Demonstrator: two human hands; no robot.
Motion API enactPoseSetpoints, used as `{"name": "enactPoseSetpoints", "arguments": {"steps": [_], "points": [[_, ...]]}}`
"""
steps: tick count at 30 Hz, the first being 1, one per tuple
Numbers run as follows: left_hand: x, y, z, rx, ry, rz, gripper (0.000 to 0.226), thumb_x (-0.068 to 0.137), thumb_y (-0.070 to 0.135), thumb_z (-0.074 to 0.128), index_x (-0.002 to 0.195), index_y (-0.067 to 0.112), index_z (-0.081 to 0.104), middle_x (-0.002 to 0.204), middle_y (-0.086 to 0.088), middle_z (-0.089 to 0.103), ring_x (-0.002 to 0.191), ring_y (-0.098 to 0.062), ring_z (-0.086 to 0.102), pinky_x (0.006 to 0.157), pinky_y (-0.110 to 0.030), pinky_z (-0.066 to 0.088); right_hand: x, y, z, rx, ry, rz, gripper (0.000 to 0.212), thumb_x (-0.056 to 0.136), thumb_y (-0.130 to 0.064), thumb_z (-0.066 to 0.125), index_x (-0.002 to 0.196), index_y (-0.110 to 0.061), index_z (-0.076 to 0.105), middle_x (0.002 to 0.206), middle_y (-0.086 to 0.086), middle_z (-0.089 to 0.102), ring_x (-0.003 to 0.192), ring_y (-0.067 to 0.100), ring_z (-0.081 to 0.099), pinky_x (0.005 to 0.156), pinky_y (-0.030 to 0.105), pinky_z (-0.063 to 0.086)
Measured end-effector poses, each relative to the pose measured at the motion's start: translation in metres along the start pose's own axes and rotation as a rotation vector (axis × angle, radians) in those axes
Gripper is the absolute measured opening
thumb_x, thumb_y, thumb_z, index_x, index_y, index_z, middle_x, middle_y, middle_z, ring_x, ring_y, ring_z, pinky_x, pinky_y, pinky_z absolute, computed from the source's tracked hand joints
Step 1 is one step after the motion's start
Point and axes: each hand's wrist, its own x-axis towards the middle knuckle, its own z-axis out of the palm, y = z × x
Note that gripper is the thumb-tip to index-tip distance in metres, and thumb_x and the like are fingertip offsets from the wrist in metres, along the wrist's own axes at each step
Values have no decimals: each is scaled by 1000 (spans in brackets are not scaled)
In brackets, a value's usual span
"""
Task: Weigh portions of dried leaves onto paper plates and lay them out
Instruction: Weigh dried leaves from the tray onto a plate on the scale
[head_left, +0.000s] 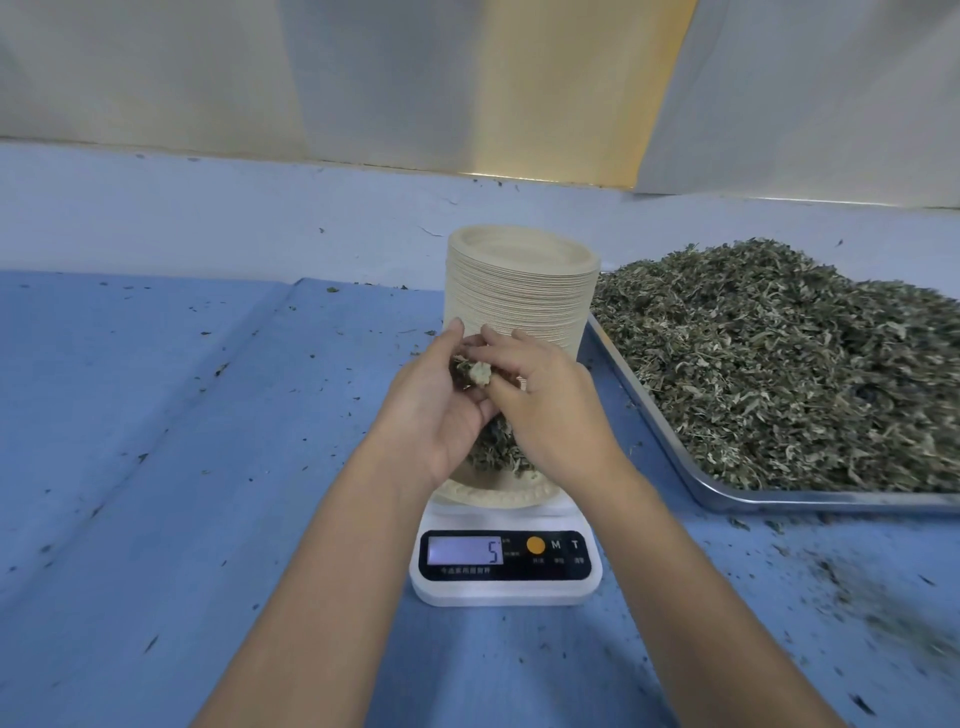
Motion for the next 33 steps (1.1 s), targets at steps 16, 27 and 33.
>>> {"name": "enactPoseSetpoints", "arguments": {"steps": [16,27,33], "points": [[9,14,-15,-1,252,227,27,101,4,37,123,-5,50,118,-20,60,97,-27,66,80,-29,56,3,6,-8,196,90,64,25,96,-24,56,117,-30,68,99,-23,65,90,-16,56,78,0,39],[6,12,-13,116,279,264,25,101,7,36,91,3,58,99,-13,64,100,-23,64,87,-28,53,6,20,-19,65,-274,84,42,78,-7,73,112,-32,69,139,-14,51,139,0,27,102,11,16],[9,8,-12,155,264,240,24,101,9,36,94,4,59,99,-11,66,98,-20,65,82,-25,54,7,20,-17,104,-16,121,21,80,-13,74,76,-33,71,121,-14,64,109,-4,52,74,-10,25]]}}
